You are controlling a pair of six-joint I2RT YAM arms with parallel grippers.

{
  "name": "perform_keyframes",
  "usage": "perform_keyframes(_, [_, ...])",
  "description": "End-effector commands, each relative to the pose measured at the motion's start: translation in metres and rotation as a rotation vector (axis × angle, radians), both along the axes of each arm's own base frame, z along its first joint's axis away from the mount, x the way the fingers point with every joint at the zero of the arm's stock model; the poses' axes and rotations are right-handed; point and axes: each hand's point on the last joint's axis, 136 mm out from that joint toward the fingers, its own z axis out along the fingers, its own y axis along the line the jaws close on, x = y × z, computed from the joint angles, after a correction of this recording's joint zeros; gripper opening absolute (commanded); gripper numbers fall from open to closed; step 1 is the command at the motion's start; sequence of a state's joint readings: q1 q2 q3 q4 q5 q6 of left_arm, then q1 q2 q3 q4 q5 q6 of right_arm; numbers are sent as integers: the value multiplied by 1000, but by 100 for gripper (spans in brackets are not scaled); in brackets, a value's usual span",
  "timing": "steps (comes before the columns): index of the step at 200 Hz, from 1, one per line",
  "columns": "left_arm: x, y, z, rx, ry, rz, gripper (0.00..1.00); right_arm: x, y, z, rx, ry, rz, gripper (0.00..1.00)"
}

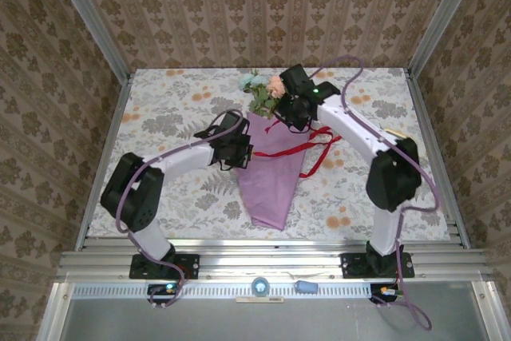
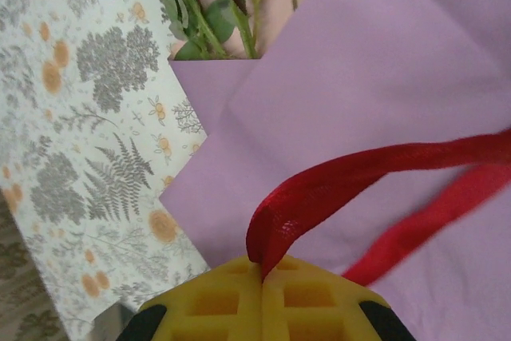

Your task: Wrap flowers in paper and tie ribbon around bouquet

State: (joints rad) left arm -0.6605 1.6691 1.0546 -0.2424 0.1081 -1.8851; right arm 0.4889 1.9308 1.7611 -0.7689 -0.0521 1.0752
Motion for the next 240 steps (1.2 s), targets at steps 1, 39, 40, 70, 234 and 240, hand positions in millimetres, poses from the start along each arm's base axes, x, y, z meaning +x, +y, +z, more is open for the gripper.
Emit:
perform_keyframes(1, [-7,3,8,-15,-33,-17,0,7,13,-31,-48,68,104,0])
perform_keyframes(39, [-9,3,15,-41,-74,-44,0,0,54,-72,-64,171,284,0])
perform_keyframes(40, [-9,3,15,-41,-74,-45,0,-1,56,-73,-65,174,291,0])
perform_keyframes(70, [-7,6,16,-51,-90,-50,0,-41,74,-89,-73,262,444,0])
perform_keyframes(234, [3,0,10,-63,-93,-98,0,-54,47,-25,36,205,446,49])
perform_keyframes(240, [6,0,10,-63,-97,-99,0,-50,41,-22,25,196,432,49])
